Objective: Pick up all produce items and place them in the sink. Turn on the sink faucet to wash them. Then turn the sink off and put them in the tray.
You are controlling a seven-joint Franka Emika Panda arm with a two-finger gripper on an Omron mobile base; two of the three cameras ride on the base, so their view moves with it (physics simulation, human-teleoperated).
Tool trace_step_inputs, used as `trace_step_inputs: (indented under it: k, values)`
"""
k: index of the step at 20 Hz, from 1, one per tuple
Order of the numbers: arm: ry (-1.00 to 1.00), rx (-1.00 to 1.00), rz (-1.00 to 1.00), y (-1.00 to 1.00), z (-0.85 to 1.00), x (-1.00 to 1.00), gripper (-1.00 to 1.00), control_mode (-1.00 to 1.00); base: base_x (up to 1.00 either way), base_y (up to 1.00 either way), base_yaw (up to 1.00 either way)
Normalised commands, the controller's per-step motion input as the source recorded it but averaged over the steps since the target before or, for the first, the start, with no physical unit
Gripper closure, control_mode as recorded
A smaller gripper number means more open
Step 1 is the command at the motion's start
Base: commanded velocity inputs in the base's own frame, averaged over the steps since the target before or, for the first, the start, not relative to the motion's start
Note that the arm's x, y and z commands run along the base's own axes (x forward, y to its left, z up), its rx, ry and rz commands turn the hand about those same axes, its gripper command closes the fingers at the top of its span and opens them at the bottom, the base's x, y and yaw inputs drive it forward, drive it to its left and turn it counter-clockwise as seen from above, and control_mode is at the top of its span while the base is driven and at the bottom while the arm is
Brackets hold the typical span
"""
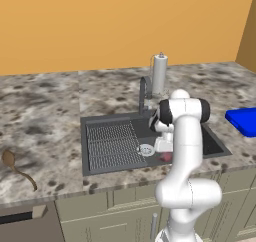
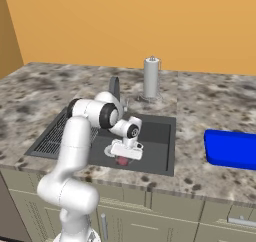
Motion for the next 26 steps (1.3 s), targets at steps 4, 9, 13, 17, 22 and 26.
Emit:
trace_step_inputs:
  k: [4,9,13,17,22,26]
  values:
    - [-0.22,0.04,0.09,-0.02,0.25,-0.26,1.0,-1.0,0.0,0.0,0.0]
    - [-0.33,0.08,0.06,-0.28,0.93,-0.14,1.0,-1.0,0.0,0.0,0.0]
    - [-0.4,0.02,0.0,-0.51,1.0,-0.42,1.0,-1.0,0.0,0.0,0.0]
    - [-0.44,0.0,0.0,-0.6,1.0,-0.52,1.0,-1.0,0.0,0.0,0.0]
    - [-0.38,0.0,0.0,-0.55,1.0,-0.39,1.0,-1.0,0.0,0.0,0.0]
    - [-0.3,-0.03,0.0,-0.61,0.9,-0.4,1.0,-1.0,0.0,0.0,0.0]
